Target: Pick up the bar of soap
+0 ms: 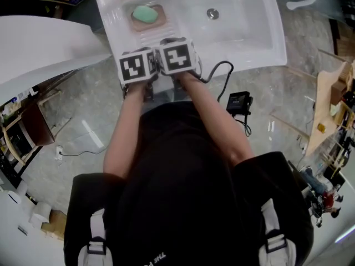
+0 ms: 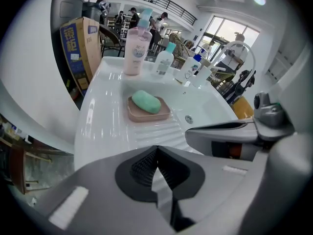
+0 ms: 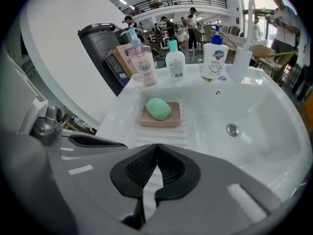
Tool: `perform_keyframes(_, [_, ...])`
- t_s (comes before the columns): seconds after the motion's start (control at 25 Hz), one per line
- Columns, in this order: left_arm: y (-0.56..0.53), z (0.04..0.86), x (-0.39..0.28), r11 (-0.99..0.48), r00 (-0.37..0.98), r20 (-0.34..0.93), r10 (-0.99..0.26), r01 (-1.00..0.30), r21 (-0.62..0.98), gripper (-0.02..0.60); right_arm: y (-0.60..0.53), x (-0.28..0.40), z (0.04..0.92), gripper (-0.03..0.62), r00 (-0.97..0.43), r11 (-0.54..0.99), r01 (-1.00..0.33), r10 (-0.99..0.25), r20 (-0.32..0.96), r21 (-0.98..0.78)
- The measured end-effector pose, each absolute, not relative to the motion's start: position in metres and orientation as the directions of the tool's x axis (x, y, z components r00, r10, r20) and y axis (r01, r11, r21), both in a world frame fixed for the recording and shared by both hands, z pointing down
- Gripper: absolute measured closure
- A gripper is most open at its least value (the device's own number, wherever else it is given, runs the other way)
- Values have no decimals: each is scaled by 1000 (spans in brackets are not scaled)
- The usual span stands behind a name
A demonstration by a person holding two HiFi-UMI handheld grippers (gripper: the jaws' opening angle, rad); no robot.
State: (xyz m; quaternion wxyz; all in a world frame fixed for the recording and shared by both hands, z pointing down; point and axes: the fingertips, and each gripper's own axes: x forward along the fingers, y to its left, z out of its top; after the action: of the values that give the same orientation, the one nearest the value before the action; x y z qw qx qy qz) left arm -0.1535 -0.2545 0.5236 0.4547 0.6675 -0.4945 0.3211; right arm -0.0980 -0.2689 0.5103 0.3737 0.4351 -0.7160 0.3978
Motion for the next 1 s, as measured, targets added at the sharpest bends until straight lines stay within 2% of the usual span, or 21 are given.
perform_keyframes(0.24, [-269, 538, -157, -82, 295, 884, -364, -955, 285, 583, -278, -102, 530, 580, -354, 303, -915, -281, 892, -267])
perform_keyframes(0.36, [-267, 556, -157, -67, 293, 902, -316, -956, 286, 583, -279, -102, 545, 580, -353, 291, -915, -234, 906, -281])
perform_keyframes(0.68, [-272, 571, -151, -41, 340, 898, -278, -939, 343, 583, -281, -102, 571, 579, -362, 252, -914, -153, 919, -318])
perform_keyframes(0.88, [-278, 576, -146, -46, 336, 903, -268, -941, 336, 583, -284, -99, 580, 579, -385, 219, -910, -143, 912, -351])
perform_keyframes(1.0, [-277, 576, -148, -48, 338, 906, -255, -940, 337, 583, -289, -93, 581, 579, -354, 226, -922, -158, 922, -315])
